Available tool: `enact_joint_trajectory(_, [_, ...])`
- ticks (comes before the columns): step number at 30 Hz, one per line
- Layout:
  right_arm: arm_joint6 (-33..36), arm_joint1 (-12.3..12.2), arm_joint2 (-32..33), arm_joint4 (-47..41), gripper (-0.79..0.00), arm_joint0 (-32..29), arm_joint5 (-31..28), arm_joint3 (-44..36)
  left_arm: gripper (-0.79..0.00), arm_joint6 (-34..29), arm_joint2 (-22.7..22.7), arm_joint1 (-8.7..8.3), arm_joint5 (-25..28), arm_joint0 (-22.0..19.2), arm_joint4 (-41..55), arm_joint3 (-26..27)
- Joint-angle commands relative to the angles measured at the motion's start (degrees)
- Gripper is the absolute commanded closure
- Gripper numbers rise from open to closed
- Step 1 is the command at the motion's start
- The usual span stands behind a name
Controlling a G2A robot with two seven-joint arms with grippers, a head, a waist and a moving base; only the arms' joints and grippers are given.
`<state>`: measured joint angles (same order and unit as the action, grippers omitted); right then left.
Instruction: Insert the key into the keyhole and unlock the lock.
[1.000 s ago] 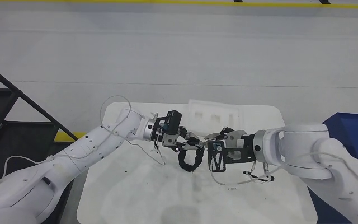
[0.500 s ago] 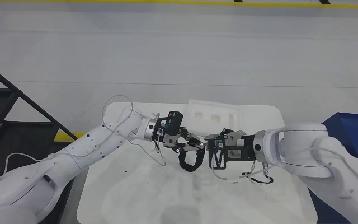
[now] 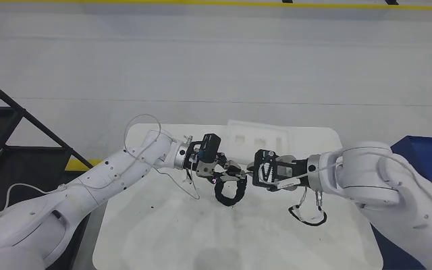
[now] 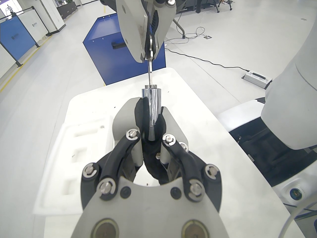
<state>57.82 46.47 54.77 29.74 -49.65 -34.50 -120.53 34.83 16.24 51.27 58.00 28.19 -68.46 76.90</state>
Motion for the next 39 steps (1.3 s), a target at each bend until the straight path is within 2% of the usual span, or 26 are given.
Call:
enact_joint_trajectory(1, [0.3, 0.1, -0.2, -1.8, 0.0, 0.1, 1.0, 0.8, 0.0, 0.0, 0.2, 0.01, 0.0, 0.0, -0.2, -0.1])
enact_joint_trajectory(6, [1.3, 0.3, -0.6, -7.4, 0.0, 0.1, 4.5, 2.9, 0.0, -0.6, 1.5, 0.0, 0.0, 0.3, -1.0, -0.1])
enact_joint_trajectory(13, [2.1, 0.4, -0.7, -10.5, 0.0, -0.3, 7.6, 4.5, 0.0, -1.9, 3.8, 0.06, -0.1, 2.2, -2.2, 0.6])
enact_joint_trajectory(14, [2.1, 0.5, -0.7, -10.9, -0.326, -0.3, 7.5, 4.8, 0.0, -2.3, 4.1, 0.1, 0.0, 2.4, -2.3, 0.6])
enact_joint_trajectory(15, [2.2, 0.5, -0.7, -11.2, -0.785, -0.4, 7.8, 5.1, 0.0, -2.7, 4.3, 0.13, 0.0, 2.6, -2.5, 0.6])
enact_joint_trajectory(20, [2.1, 0.5, -0.2, -12.5, -0.785, -0.7, 7.7, 6.0, 0.0, -7.1, 5.4, 0.28, -0.2, 3.5, -3.4, -0.2])
enact_joint_trajectory(26, [1.0, -0.1, 2.3, -13.1, -0.785, -2.9, 6.7, 7.1, 0.0, -19.1, 5.4, 1.01, -1.4, 5.1, -1.4, -3.1])
enact_joint_trajectory(33, [-2.2, -0.9, 5.6, -12.8, -0.785, -7.1, 3.1, 8.2, 0.0, -31.0, 3.9, 3.63, -4.3, 6.2, 2.2, -7.0])
enact_joint_trajectory(39, [-5.3, -1.2, 7.2, -11.9, -0.785, -9.4, 0.0, 9.7, 0.0, -40.2, 2.0, 6.4, -5.7, 5.3, -0.4, -9.2])
